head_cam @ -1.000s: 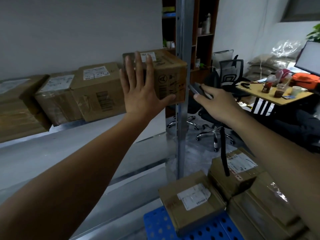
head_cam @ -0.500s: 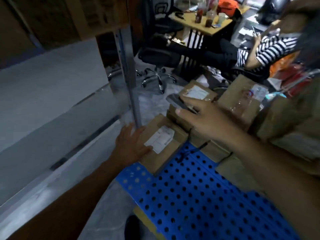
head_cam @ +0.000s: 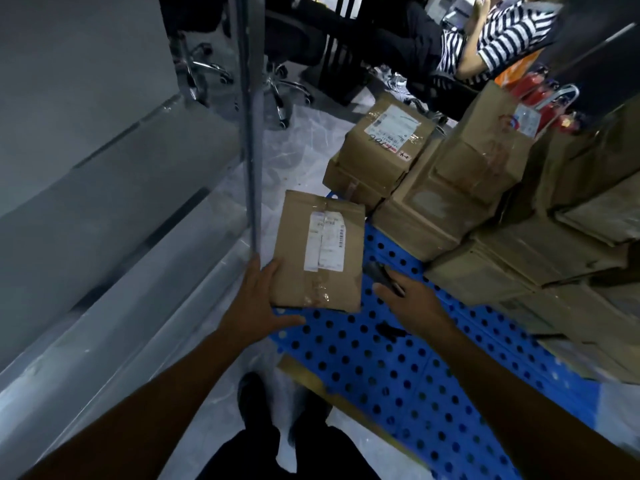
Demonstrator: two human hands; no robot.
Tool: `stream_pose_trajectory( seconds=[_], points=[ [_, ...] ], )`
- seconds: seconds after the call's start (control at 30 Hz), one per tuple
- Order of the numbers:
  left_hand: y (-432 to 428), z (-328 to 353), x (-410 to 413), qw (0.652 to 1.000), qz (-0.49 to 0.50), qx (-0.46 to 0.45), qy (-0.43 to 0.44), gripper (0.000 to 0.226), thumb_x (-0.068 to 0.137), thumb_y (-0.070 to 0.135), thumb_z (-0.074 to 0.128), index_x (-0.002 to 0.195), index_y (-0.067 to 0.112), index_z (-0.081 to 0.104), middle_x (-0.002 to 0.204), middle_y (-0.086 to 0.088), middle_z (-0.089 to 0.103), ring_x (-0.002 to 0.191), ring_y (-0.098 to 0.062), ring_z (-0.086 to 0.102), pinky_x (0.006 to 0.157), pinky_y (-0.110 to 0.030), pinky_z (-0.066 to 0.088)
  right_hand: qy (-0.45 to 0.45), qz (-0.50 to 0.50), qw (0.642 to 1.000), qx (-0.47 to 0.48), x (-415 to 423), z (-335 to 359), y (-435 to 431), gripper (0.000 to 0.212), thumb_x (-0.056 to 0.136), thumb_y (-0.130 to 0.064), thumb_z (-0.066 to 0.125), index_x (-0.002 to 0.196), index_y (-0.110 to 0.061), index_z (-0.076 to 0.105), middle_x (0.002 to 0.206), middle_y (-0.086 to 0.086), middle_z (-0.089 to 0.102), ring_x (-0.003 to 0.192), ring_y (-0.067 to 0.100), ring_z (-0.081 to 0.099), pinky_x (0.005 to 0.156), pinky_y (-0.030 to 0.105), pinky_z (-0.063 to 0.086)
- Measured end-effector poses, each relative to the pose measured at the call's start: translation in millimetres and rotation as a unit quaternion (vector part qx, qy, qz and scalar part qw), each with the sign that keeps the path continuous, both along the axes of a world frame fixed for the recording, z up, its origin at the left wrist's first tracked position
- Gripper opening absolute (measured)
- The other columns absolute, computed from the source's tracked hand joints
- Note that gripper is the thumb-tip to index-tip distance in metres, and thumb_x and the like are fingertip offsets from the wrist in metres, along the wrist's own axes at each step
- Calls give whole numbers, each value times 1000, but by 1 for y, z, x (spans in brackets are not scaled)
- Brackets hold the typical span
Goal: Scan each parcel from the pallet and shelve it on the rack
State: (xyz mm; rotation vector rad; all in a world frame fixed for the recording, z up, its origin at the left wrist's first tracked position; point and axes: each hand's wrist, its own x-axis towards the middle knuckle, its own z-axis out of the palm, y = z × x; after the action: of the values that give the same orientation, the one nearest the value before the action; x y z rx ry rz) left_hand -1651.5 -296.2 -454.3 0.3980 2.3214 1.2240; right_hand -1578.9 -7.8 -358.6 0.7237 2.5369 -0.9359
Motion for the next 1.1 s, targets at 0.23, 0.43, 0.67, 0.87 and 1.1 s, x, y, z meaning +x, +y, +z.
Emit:
stream_pose_trajectory(
  seconds=[0.23, 0.43, 0.67, 0.87, 1.1],
  points=[
    [31, -14, 9, 995, 60, 76, 28, 105, 68, 42, 93, 155, 27, 37, 170, -6, 18, 151, -21, 30, 118, -47, 37, 30, -61, 997, -33, 11, -25, -6, 61, 95, -54, 57, 150, -31, 42, 124, 1, 67, 91, -8, 59, 78, 26, 52],
    [30, -24, 36, 990, 100, 70, 70, 96, 78, 39, 87, 155, 44, 29, 164, 9, 23, 142, -1, 27, 112, -37, 38, 47, -23, 998, -35, 20, -25, -3, 63, 95, -54, 57, 152, -32, 41, 116, 1, 68, 92, 11, 65, 80, 31, 56],
    [13, -16, 112, 979, 157, 27, 125, 98, 82, 30, 85, 157, 48, 25, 168, -4, 22, 146, -13, 31, 111, -36, 42, 15, 165, 986, 6, 49, -28, 6, 66, 97, -58, 48, 156, -34, 31, 95, 9, 60, 82, 21, 61, 64, 29, 47],
    [2, -11, 208, 958, 257, -23, 125, 98, 79, 29, 88, 159, 34, 31, 169, -4, 21, 147, -28, 39, 109, -50, 49, 30, 311, 950, 26, 73, -28, -4, 66, 95, -62, 48, 154, -41, 29, 124, 8, 52, 107, 26, 55, 87, 41, 53],
    [-33, -2, 339, 897, 403, -70, 166, 101, 77, 26, 89, 157, 44, 30, 168, -3, 23, 138, -24, 45, 98, -44, 57, 29, 508, 858, 67, 107, -14, -75, 68, 92, -68, 44, 153, -48, 21, 128, 6, 45, 122, 33, 44, 97, 48, 46]
  ],
)
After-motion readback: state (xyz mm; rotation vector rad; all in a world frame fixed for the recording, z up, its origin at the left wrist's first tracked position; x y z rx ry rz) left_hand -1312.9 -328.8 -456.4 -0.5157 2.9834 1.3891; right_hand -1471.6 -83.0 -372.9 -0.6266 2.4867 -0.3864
